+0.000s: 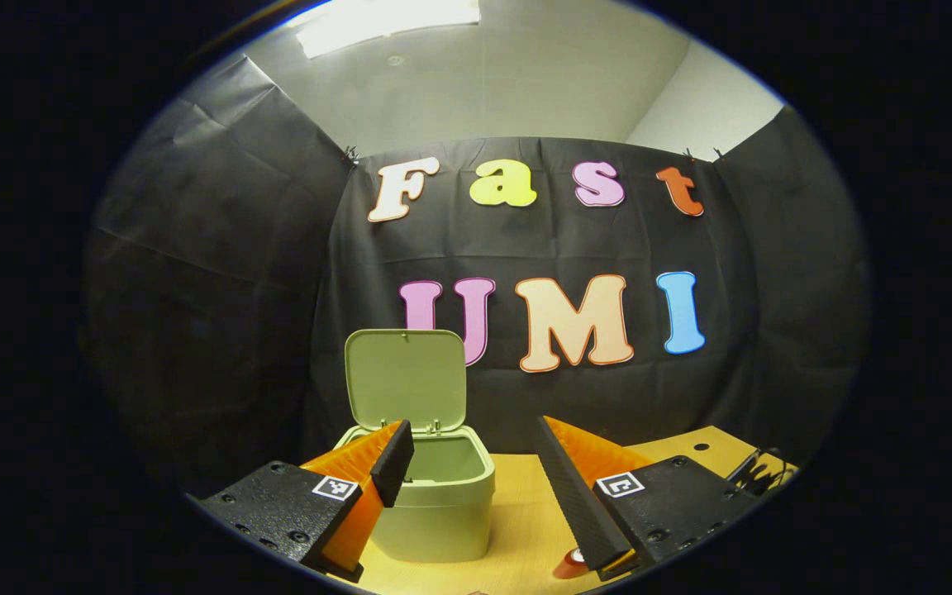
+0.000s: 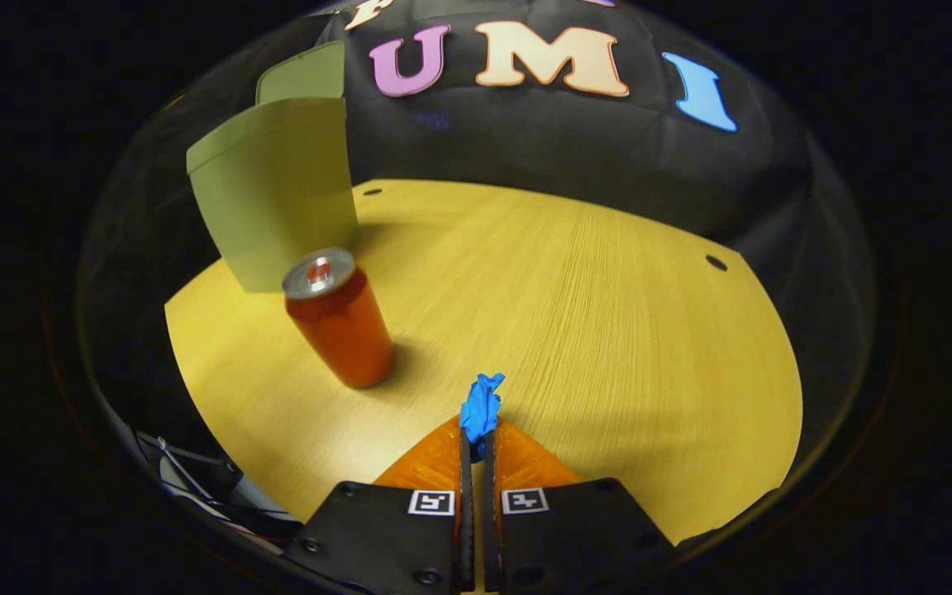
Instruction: Press the lid of the desktop garbage bin to open it, pick up the crumpled paper on the desktop and throw it into the bin, then pick up the pop can on the desktop and drop it into the bin, and finally close the garbage bin lid.
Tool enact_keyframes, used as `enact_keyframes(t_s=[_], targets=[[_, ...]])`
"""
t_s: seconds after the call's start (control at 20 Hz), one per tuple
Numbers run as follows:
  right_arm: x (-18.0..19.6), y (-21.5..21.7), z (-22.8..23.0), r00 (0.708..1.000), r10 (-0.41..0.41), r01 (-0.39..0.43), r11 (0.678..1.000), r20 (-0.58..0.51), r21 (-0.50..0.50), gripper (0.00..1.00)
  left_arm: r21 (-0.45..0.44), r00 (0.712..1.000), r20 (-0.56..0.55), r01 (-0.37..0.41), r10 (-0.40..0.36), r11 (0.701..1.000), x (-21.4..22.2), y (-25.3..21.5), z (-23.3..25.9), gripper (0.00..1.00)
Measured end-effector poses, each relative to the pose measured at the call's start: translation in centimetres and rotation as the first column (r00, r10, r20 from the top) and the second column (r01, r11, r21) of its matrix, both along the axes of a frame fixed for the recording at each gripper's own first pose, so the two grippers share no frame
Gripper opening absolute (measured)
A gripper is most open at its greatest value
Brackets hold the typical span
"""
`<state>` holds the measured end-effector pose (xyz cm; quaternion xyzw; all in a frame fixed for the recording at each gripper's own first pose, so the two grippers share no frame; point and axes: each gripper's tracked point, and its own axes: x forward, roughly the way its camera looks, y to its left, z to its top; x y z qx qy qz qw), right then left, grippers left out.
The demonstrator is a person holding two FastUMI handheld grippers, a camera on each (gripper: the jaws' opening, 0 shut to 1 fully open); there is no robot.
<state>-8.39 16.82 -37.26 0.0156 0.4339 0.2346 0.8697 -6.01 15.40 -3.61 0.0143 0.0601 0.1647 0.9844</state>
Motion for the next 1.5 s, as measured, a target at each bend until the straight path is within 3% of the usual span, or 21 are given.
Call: enact_keyframes(t_s=[0.3,0.75,1.0,1.3,1.4,1.5], targets=[[9.0,3.1,10.5,0.972,-0.043,0.025,0.997,0.233,0.078,0.06,-0.019,1.000,0.008,-0.019,0.019,1.000,-0.4,2.6,-0.6,0.89],[15.6,13.0,24.6,0.868,-0.009,-0.105,0.974,0.496,0.201,0.08,0.005,0.996,-0.060,-0.060,0.060,0.998,-3.1,7.3,-3.7,0.89],[16.4,20.1,28.0,0.829,0.030,-0.196,0.951,0.558,0.240,0.07,0.012,0.989,-0.119,-0.087,0.088,0.996,-5.5,9.7,-5.8,0.90],[16.7,26.3,28.3,0.820,0.078,-0.266,0.929,0.566,0.257,0.11,0.006,0.985,-0.157,-0.077,0.077,0.997,-6.8,10.3,-7.3,0.89],[16.5,28.0,28.5,0.813,0.095,-0.297,0.916,0.575,0.268,0.20,-0.004,0.984,-0.165,-0.064,0.063,0.998,-6.8,10.0,-7.8,0.89],[16.1,27.5,28.7,0.797,0.091,-0.293,0.923,0.597,0.251,0.59,-0.022,0.985,-0.168,-0.052,0.047,0.998,-6.6,9.6,-8.1,0.89]])
